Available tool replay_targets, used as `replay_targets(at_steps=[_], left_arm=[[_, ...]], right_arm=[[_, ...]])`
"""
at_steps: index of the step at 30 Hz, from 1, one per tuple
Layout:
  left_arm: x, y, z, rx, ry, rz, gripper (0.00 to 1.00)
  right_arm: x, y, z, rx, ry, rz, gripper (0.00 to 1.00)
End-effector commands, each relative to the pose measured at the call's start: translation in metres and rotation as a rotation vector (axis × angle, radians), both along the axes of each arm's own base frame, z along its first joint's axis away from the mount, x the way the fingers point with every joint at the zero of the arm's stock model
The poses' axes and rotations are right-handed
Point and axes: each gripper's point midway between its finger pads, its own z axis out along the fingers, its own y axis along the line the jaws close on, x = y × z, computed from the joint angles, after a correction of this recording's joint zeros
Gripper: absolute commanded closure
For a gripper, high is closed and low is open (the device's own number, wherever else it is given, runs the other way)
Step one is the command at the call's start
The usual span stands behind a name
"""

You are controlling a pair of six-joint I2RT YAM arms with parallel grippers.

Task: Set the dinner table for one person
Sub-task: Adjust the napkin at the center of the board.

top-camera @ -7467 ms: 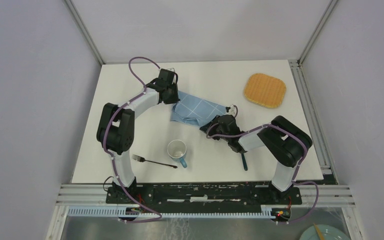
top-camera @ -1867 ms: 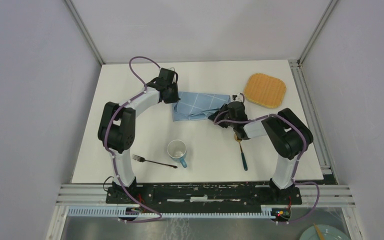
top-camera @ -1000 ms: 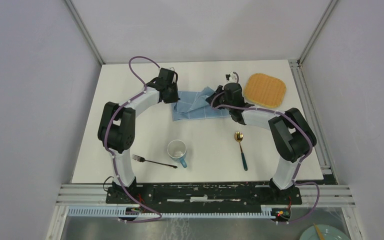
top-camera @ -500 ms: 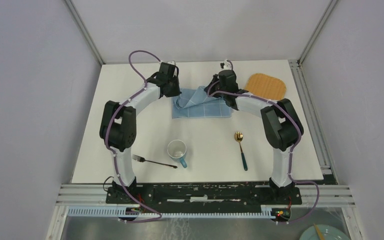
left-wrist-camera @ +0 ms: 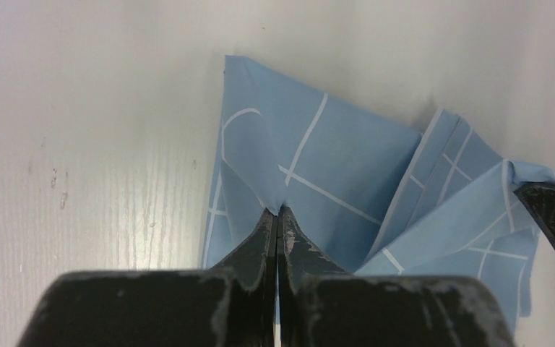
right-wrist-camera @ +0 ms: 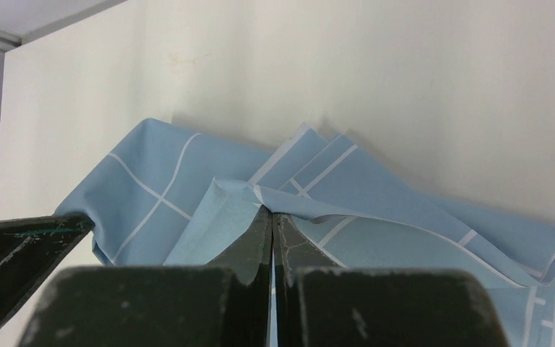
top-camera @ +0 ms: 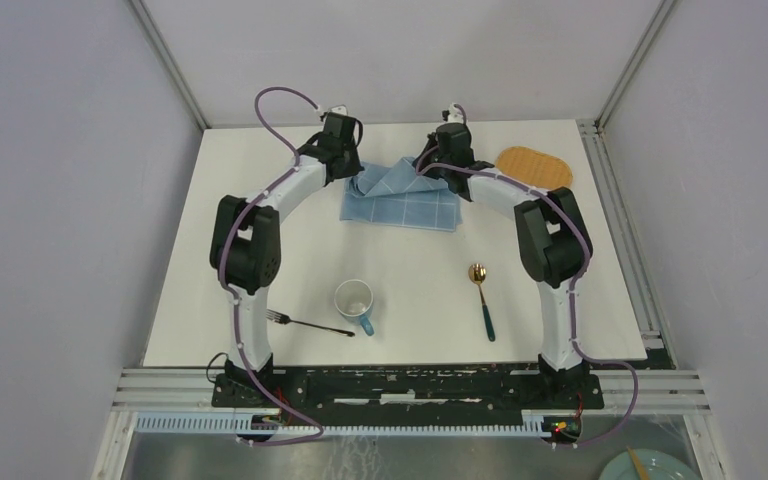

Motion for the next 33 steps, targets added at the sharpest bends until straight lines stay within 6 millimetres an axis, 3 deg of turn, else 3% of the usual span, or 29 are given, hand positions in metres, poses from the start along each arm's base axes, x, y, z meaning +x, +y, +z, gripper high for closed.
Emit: replay_targets(at_steps=[1, 13, 17, 28, 29, 31, 33], left_arm=[[0.028, 0.011, 0.027, -0.007, -0.114, 0.142, 0.98], [0.045, 0.019, 0.037, -0.013, -0.198, 0.227, 0.98], [0.055, 0.017, 0.038, -0.015, -0.215, 0.234, 0.98], [0.070, 0.019, 0.041, 0.006, -0.283, 0.247, 0.98], [0.071, 0.019, 0.043, 0.005, -0.294, 0.246, 0.98], [0.070, 0.021, 0.042, 0.014, -0.301, 0.248, 0.97], [0.072, 0.021, 0.044, 0.022, -0.315, 0.238, 0.98]], right_arm=[[0.030, -0.012, 0.031, -0.024, -0.088, -0.054, 1.00], [0.083, -0.034, 0.043, -0.050, -0.111, -0.136, 1.00], [0.098, -0.037, 0.034, -0.068, -0.100, -0.142, 1.00], [0.115, -0.041, 0.019, -0.075, -0.117, -0.158, 1.00], [0.115, -0.039, 0.018, -0.074, -0.125, -0.147, 0.98], [0.115, -0.040, 0.020, -0.072, -0.135, -0.145, 0.74], [0.113, -0.042, 0.026, -0.068, -0.161, -0.152, 0.67]])
